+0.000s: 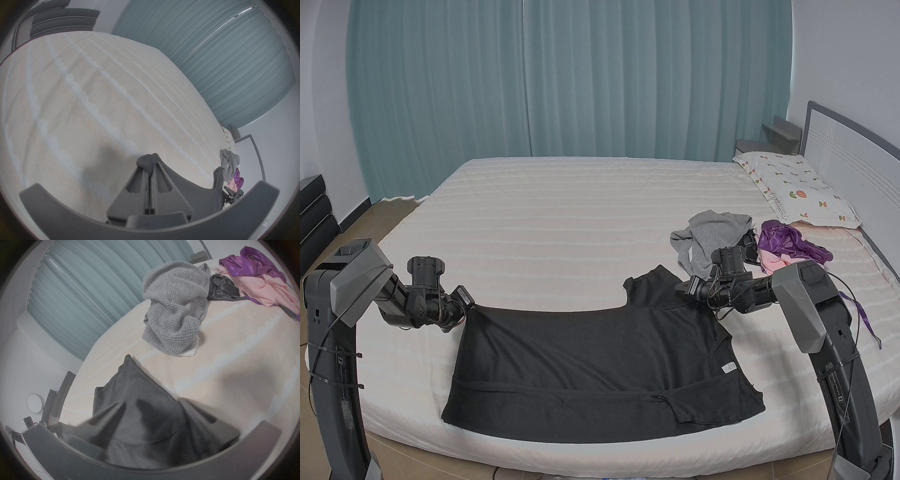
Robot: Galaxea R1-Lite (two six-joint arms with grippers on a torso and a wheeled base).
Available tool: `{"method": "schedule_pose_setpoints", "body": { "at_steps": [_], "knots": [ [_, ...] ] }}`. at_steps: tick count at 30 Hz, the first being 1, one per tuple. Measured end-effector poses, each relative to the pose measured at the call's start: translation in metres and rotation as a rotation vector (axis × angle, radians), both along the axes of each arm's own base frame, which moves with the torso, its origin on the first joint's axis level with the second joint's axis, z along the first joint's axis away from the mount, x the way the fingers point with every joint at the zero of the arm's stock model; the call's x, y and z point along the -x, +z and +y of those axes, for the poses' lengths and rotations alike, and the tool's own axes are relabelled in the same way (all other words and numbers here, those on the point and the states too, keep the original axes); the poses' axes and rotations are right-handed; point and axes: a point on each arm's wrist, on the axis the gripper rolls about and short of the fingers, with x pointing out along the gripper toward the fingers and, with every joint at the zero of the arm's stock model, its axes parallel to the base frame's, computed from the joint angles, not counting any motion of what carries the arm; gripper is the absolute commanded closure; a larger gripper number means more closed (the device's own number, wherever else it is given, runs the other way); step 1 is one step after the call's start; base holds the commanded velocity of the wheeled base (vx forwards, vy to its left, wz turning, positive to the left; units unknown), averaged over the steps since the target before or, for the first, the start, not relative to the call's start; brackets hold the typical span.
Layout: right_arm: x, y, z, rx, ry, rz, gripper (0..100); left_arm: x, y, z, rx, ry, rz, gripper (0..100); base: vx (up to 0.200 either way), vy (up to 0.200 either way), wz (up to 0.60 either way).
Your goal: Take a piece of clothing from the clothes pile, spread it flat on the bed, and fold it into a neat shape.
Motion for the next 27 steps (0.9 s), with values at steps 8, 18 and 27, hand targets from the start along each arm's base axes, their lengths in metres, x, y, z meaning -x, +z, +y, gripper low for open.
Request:
{"method": "schedule_pose_setpoints", "body": {
  "at_steps": [8, 18, 27],
  "knots": [
    [-0.002, 0.006, -0.011, -0.005, -0.021, -0.005, 100, 0.0, 0.0, 0.0, 0.0, 0.0, -0.001, 100, 0.0, 0.0, 0.0],
    [-0.003, 0.019, -0.022, -0.022, -0.056, 0.015, 100, 0.0, 0.002, 0.0, 0.003, 0.004, -0.006, 100, 0.0, 0.0, 0.0],
    [0.001, 0.038, -0.029, -0.05, -0.087, 0.01, 100, 0.003, 0.011, 0.002, -0.004, 0.014, -0.021, 100, 0.0, 0.0, 0.0]
  ]
}}
